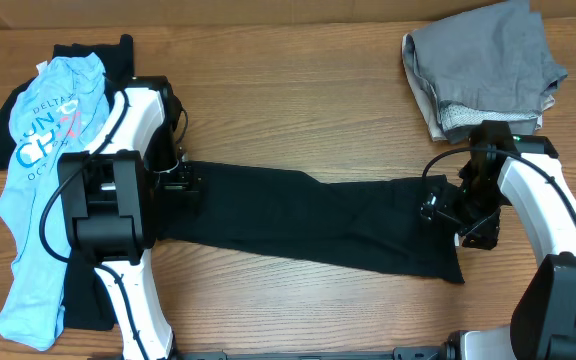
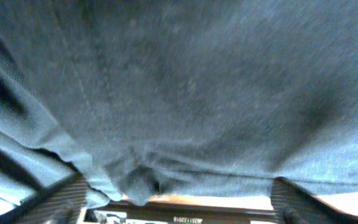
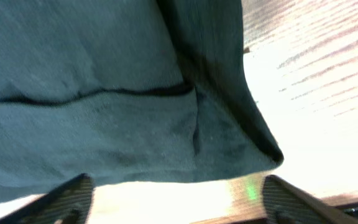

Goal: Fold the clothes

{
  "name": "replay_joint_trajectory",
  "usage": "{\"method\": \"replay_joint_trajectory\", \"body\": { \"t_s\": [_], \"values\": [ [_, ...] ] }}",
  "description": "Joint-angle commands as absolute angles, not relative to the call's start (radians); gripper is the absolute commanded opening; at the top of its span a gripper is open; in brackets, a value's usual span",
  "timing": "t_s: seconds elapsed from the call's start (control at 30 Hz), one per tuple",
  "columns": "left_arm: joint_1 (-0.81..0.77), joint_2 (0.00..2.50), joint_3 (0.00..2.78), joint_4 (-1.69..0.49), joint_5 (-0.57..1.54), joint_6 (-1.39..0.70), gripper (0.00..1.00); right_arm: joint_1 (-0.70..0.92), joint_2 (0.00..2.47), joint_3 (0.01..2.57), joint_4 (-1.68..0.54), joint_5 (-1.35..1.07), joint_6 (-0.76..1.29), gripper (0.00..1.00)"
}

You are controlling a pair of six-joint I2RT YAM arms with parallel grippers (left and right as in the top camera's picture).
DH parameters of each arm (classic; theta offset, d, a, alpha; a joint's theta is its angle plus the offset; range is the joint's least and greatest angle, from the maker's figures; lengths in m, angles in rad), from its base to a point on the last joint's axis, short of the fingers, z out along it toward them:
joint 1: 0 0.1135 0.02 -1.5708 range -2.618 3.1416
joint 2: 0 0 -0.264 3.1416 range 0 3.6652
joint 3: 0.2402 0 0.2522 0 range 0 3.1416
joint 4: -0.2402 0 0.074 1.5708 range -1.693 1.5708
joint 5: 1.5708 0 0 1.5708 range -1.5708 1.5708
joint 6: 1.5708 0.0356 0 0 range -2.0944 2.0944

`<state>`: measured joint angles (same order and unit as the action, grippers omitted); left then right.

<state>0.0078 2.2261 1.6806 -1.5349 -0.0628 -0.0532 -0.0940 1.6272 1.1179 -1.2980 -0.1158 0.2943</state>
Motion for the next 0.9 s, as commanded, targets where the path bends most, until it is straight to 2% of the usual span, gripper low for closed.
{"method": "replay_joint_trajectory", "body": {
  "t_s": [0.0,0.27,0.53,0.87],
  "values": [
    [0.003,2.189,1.700,-1.527,-0.102,-0.072,1.00,-0.102,1.618,1.114,-1.285,-0.118,0.277,0.94],
    [0.002,2.189,1.999,-1.579,-0.124,-0.105,1.00,-0.102,1.618,1.113,-1.222,-0.176,0.205,0.95],
    [-0.012,2.189,2.357,-1.592,0.014,-0.070,1.00,-0.102,1.618,1.107,-1.168,-0.178,0.178,0.96],
    [-0.014,2.189,2.457,-1.581,0.045,-0.020,1.00,-0.102,1.618,0.988,-1.039,-0.212,0.167,1.00]
  ]
}}
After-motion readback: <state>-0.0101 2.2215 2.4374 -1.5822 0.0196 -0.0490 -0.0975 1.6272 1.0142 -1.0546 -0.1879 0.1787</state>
